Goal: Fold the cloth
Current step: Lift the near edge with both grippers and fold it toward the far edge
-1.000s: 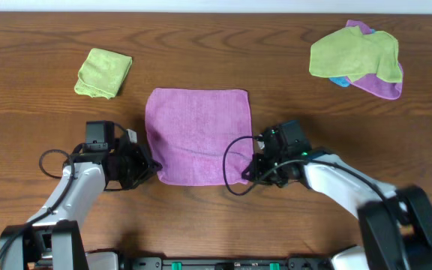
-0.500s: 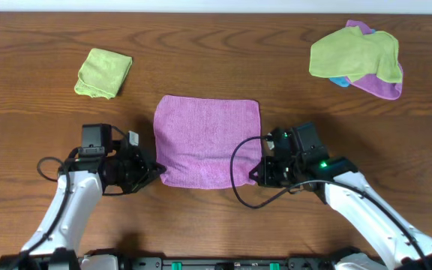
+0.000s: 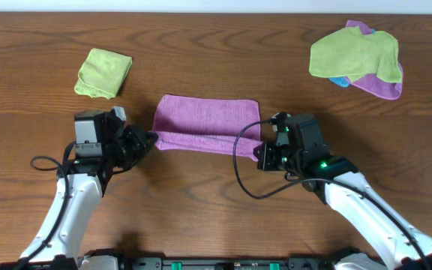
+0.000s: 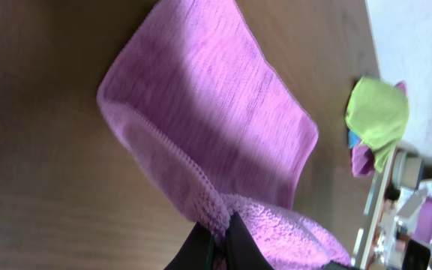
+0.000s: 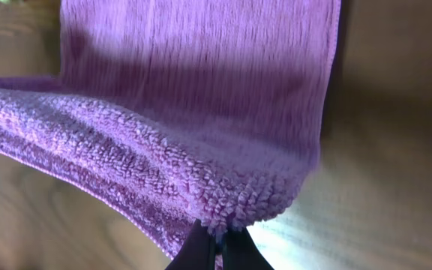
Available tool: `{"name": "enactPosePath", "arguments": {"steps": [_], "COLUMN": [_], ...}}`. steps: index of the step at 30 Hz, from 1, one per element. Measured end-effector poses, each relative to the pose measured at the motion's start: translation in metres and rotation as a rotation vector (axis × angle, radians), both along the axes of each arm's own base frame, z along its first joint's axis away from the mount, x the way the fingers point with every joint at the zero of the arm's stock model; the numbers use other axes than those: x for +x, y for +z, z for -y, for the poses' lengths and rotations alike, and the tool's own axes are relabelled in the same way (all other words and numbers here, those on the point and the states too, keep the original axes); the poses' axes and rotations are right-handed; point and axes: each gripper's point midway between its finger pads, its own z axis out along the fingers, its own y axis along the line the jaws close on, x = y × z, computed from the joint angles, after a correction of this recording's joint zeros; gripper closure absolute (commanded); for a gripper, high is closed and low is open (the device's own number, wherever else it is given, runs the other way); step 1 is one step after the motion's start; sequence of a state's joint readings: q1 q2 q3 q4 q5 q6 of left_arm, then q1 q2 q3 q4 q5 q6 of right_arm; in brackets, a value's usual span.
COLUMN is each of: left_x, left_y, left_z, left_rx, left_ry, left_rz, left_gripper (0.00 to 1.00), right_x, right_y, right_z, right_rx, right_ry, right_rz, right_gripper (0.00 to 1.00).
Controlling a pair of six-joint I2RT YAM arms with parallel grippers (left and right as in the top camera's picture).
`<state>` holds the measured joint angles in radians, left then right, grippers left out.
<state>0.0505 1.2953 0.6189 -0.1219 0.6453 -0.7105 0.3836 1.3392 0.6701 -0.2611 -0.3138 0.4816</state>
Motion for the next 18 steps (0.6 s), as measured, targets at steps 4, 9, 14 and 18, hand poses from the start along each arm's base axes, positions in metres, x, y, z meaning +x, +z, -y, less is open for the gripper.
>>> {"name": "enactPosePath", "arguments": {"steps": [4,9,14,18], "left_x": [0.019,0.046,0.061,0.082], "left_y": [-0.002,-0.012,-0.030,-0.028], "left_z": [-0.002,-0.002,0.000,0.000], "left_rx": [0.001,-0.004,-0.009,-0.003], "left_ry": [0.027,0.057,0.061,0.064], "left_rz": [0.043,0.096,0.065,0.072], "left_gripper": [0.95,0.94,0.94,0.94], "right_x": [0.019,0.034,0.050,0.073], "right_y": [-0.008,-0.024,-0.031,-0.026], "right_z": [-0.004,-0.005,0.000,0.000], "right_rx": [-0.009,-0.023,-0.042,-0.053], "right_ry": [0.003,0.001,-0.001,-0.006], "right_rz": [0.053,0.074,0.096,0.151], "right_gripper": [0.99,0.99,0.99,0.99]}}
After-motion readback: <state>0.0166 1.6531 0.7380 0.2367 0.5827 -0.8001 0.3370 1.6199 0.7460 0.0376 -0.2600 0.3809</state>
